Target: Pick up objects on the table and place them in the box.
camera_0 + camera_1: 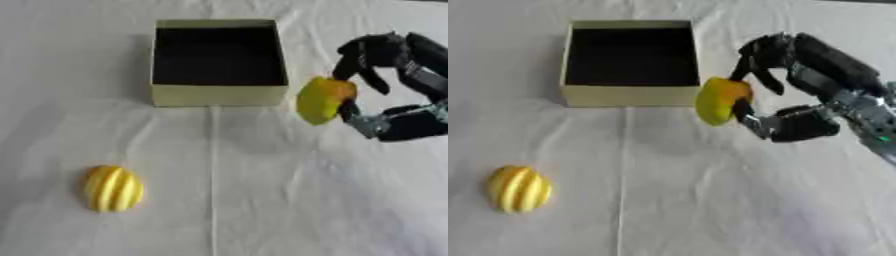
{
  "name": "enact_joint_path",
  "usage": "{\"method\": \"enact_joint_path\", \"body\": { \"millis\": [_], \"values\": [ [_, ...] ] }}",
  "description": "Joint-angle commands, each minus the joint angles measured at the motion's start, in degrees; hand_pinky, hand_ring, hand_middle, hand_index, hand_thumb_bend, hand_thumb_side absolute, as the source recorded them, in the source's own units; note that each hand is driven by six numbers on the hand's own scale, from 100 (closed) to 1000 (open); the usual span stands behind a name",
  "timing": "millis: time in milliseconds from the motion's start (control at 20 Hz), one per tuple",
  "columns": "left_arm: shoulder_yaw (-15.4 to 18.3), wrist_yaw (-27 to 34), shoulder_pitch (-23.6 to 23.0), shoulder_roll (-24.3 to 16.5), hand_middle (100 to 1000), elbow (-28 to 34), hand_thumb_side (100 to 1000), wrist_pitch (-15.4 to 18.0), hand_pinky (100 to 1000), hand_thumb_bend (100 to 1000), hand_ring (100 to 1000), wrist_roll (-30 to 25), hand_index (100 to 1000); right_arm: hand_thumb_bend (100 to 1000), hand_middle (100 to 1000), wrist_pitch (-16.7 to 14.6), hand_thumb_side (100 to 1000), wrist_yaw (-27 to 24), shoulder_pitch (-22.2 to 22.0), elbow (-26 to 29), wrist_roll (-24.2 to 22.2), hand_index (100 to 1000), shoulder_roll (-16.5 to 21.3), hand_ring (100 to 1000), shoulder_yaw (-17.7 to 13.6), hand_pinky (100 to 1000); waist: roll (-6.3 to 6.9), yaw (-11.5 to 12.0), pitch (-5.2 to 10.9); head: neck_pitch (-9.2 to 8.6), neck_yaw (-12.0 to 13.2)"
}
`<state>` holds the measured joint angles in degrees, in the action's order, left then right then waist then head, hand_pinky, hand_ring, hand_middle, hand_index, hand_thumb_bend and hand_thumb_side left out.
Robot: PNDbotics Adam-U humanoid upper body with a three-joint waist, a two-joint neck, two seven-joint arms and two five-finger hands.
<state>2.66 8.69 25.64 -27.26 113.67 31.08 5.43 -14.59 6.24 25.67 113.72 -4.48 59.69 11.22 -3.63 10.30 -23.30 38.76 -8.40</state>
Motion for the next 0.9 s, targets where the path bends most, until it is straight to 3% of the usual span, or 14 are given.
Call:
{"method": "enact_joint_path", "body": {
  "millis": [50, 150, 350, 600, 900],
  "values": [
    [-0.1, 0.6, 1.0, -2.0, 736, 0.9, 614, 0.4, 881, 100, 793, 0.0, 858, 100, 165, 4.1, 235, -5.3, 3.9, 0.9, -1.7, 438, 2.8, 635, -1.9, 814, -0.13, 0.3, 0.85, -0.59, -0.6],
    [-0.4, 0.8, 1.6, -1.9, 736, 0.9, 614, 0.4, 881, 100, 794, -0.2, 858, 100, 166, 7.5, 274, -7.0, 7.1, 0.9, -2.5, 437, 2.1, 635, -2.1, 816, -0.48, 0.7, 0.57, -0.97, -1.2],
    [-1.0, 1.6, 3.4, -1.8, 736, 0.9, 615, 0.7, 879, 100, 793, -0.7, 858, 100, 167, 12.6, 236, -6.9, 13.3, -1.7, -3.5, 439, 0.1, 633, -1.4, 812, -1.31, 2.4, -0.23, -2.05, -2.7],
    [-1.7, 2.7, 5.3, -1.4, 735, 0.9, 617, 0.7, 880, 100, 793, -1.7, 858, 100, 176, 12.1, 225, -2.5, 18.9, -10.0, -4.5, 445, -3.3, 633, 0.8, 835, -2.6, 4.9, -1.11, -3.12, -4.3],
    [-2.1, 3.6, 6.4, -0.8, 735, 0.9, 619, 0.3, 880, 100, 793, -2.6, 857, 100, 188, 9.0, 213, 1.7, 21.9, -19.5, -6.6, 449, -7.3, 639, 3.2, 841, -3.5, 6.9, -1.61, -3.53, -5.4]
  ]
}}
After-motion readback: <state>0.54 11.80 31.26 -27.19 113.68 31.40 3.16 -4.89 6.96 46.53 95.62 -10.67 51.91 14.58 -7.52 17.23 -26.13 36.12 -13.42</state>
